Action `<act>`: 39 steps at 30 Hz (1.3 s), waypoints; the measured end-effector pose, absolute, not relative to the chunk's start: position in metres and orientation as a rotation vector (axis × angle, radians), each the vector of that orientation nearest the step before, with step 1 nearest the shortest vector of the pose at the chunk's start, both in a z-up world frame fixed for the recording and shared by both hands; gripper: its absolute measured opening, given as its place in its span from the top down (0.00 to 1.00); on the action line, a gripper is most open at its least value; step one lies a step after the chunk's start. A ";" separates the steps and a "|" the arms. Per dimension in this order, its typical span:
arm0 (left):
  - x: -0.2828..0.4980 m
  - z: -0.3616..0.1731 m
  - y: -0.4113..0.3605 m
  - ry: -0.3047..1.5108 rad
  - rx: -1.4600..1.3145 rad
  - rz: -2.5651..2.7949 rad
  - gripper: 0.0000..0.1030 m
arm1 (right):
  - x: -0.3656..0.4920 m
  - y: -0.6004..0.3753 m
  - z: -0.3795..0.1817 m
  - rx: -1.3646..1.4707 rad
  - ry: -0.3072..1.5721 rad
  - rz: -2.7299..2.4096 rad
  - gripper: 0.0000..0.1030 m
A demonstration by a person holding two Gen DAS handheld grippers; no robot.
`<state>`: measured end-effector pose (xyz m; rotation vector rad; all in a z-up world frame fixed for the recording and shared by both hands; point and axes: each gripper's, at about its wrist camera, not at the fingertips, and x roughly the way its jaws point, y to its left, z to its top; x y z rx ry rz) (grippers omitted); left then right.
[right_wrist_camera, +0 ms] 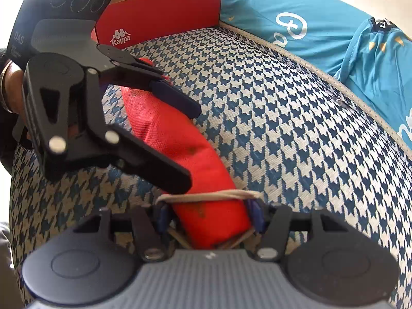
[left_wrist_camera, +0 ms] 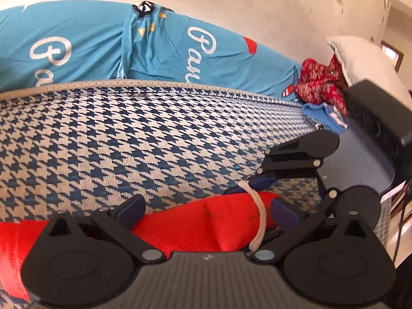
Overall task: Fold shopping bag
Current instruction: 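Slide the stretched rubber band over the red roll's end with the right gripper, then push the rubber band further along the red roll with the right gripper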
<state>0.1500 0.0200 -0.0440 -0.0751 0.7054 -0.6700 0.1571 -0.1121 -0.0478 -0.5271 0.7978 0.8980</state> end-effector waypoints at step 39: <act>0.152 -0.057 0.025 0.700 0.033 -0.478 0.00 | 0.141 -0.138 -0.053 -0.451 0.738 0.873 0.45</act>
